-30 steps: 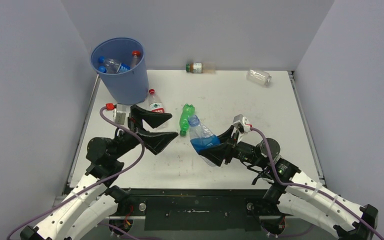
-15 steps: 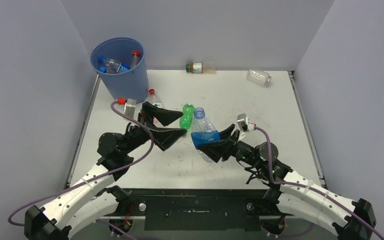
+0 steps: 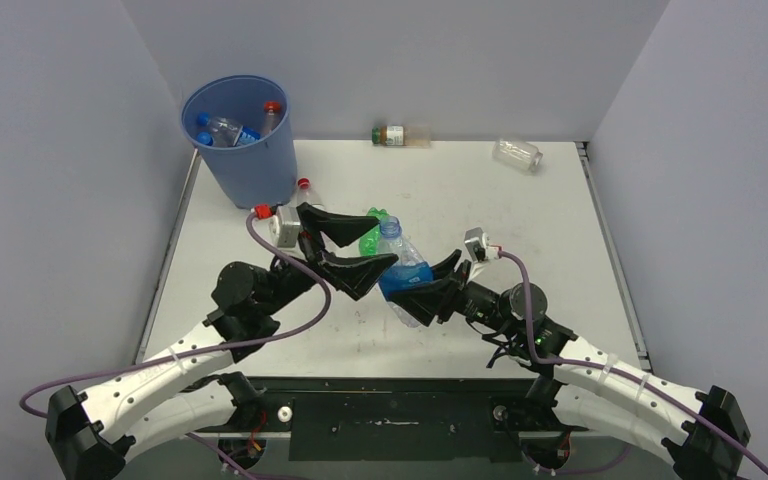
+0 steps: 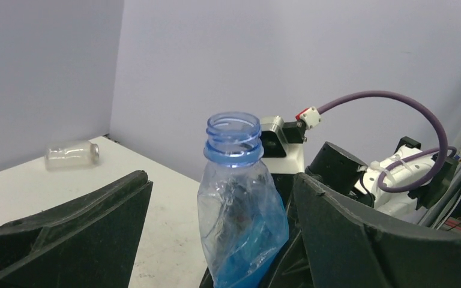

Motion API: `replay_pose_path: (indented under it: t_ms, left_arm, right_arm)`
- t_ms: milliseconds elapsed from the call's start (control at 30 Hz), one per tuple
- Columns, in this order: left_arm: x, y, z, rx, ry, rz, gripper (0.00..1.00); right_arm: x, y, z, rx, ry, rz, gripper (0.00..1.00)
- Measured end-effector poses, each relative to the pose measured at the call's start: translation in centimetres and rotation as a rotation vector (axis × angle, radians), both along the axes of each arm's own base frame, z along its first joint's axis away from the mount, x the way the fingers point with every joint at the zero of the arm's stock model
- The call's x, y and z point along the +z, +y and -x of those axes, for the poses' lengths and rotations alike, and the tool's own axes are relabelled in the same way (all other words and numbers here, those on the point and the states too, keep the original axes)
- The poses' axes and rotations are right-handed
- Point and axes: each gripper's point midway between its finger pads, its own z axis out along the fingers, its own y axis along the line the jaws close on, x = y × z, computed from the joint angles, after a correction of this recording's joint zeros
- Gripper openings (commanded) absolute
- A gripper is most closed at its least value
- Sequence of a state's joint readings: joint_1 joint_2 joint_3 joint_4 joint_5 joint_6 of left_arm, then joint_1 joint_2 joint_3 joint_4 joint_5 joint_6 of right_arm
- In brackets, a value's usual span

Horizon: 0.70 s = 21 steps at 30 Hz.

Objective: Put the plastic bottles in the bin
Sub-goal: Pick up the plastic bottle at the center of the board.

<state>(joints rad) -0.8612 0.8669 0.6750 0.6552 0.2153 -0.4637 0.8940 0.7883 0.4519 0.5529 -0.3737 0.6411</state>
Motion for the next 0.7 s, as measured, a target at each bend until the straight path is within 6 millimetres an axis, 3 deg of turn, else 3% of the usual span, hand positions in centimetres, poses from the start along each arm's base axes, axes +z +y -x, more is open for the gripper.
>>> replay_pose_path:
  t_ms: [167, 300, 400, 533, 600, 700]
  left_arm:
    - [1.7, 0.0, -0.7, 0.006, -0.001, 0.002, 0.83]
    - [3.1, -0.4, -1.8, -0.032, 0.032, 0.006, 0.69]
    - [2.5, -1.1, -1.8, -0.084, 0.072, -0.008, 0.54]
    - [1.2, -2.2, -1.3, -0.158, 0.118, -0.037, 0.52]
    - [0.8, -2.5, -1.0, -0.193, 0.134, -0.048, 0.4]
    - [0.5, -2.8, -0.5, -0.228, 0.144, -0.058, 0.09]
  right_arm:
    - [0.0, 0.1, 0.1, 0.001, 0.0, 0.001, 0.31]
    - [-0.1, 0.0, 0.1, 0.0, -0.001, 0.002, 0.31]
    - [-0.3, 0.0, 0.0, -0.002, 0.002, 0.007, 0.31]
    - [-0.4, -0.1, 0.0, -0.008, 0.002, 0.012, 0.31]
    - [-0.4, -0.1, 0.0, -0.01, 0.0, 0.014, 0.31]
    - [-0.7, -0.1, -0.1, -0.014, 0.004, 0.023, 0.34]
